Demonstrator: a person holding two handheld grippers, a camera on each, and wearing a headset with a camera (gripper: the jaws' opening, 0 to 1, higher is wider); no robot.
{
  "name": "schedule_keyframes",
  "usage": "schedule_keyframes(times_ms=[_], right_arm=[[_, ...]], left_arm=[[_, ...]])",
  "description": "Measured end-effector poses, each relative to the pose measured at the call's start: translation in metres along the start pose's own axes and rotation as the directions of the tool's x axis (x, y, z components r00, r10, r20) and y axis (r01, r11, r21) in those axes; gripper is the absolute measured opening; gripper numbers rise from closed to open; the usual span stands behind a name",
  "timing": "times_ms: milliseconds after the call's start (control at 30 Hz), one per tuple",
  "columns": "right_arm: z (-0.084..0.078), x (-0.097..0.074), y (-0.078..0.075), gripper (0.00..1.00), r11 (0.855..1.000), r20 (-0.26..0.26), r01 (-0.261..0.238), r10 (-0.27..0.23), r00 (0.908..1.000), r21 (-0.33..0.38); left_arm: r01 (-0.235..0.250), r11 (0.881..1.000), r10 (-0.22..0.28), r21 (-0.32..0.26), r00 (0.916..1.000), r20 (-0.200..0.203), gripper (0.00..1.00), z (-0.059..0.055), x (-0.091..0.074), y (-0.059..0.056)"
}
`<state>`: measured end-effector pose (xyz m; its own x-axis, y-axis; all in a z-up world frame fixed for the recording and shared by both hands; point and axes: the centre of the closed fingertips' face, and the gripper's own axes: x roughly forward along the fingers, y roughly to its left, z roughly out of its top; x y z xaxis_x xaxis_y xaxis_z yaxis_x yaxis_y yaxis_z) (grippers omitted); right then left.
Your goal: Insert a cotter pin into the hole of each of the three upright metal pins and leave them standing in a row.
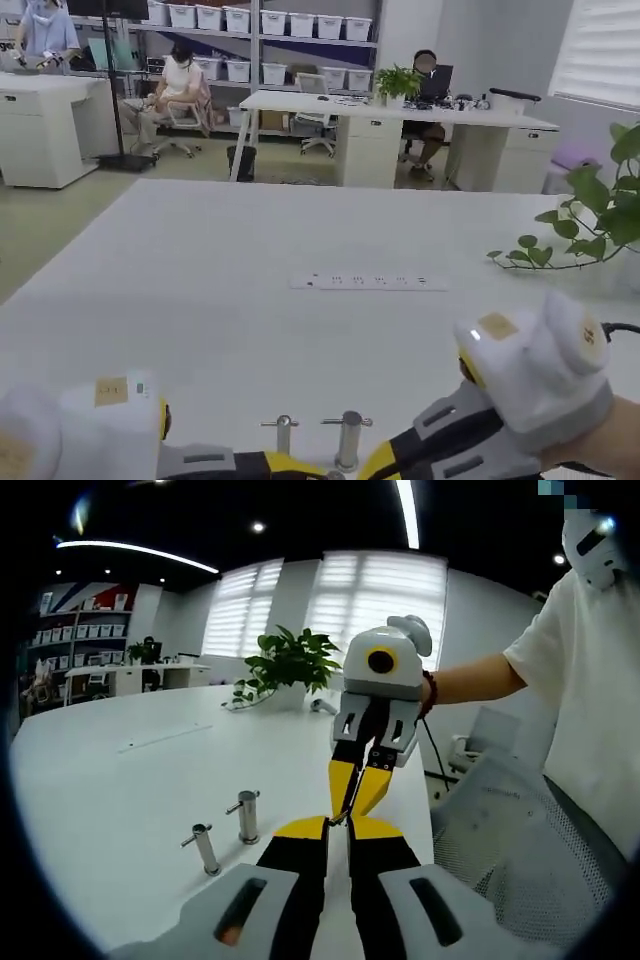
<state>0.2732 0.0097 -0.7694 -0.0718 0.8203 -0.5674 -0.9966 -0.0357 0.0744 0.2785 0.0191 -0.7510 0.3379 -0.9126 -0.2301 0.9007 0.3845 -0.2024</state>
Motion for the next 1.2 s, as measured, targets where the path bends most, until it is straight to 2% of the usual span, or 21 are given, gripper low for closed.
schedule_keyframes(times_ms=[167, 367, 533, 667, 867, 933, 1200], right_arm=[[-0.006, -0.004, -0.011, 0.03, 0.998, -0.049, 0.045, -0.047, 0.9977, -0.047], [-0.016, -0.008, -0.018, 0.03, 0.995, -0.107, 0.061, -0.070, 0.9919, -0.083], [-0.023, -0.009, -0.022, 0.03, 0.993, -0.135, 0.066, -0.078, 0.9878, -0.093], [-0.031, -0.010, -0.026, 0.03, 0.990, -0.177, 0.071, -0.091, 0.9800, -0.118], [-0.042, -0.011, -0.032, 0.03, 0.987, -0.223, 0.078, -0.109, 0.9687, -0.144], [-0.047, -0.012, -0.034, 0.03, 0.985, -0.241, 0.082, -0.118, 0.9632, -0.154], [-0.060, -0.013, -0.039, 0.03, 0.983, -0.288, 0.079, -0.125, 0.9495, -0.163]], left_arm=[[-0.037, 0.999, 0.037, 0.008, 0.9993, -0.009, 0.13, -0.005, 0.001, 0.006], [-0.078, 0.997, 0.078, 0.017, 0.9965, -0.027, 0.18, -0.012, 0.004, 0.014], [-0.119, 0.993, 0.119, 0.018, 0.9919, -0.042, 0.22, -0.018, 0.006, 0.023], [-0.151, 0.988, 0.152, 0.018, 0.9865, -0.061, 0.23, -0.024, 0.009, 0.031], [-0.172, 0.984, 0.175, 0.039, 0.9797, -0.097, 0.23, -0.034, 0.017, 0.034], [-0.189, 0.980, 0.196, 0.069, 0.9722, -0.128, 0.23, -0.041, 0.019, 0.037], [-0.204, 0.976, 0.214, 0.078, 0.9658, -0.147, 0.22, -0.048, 0.028, 0.042]])
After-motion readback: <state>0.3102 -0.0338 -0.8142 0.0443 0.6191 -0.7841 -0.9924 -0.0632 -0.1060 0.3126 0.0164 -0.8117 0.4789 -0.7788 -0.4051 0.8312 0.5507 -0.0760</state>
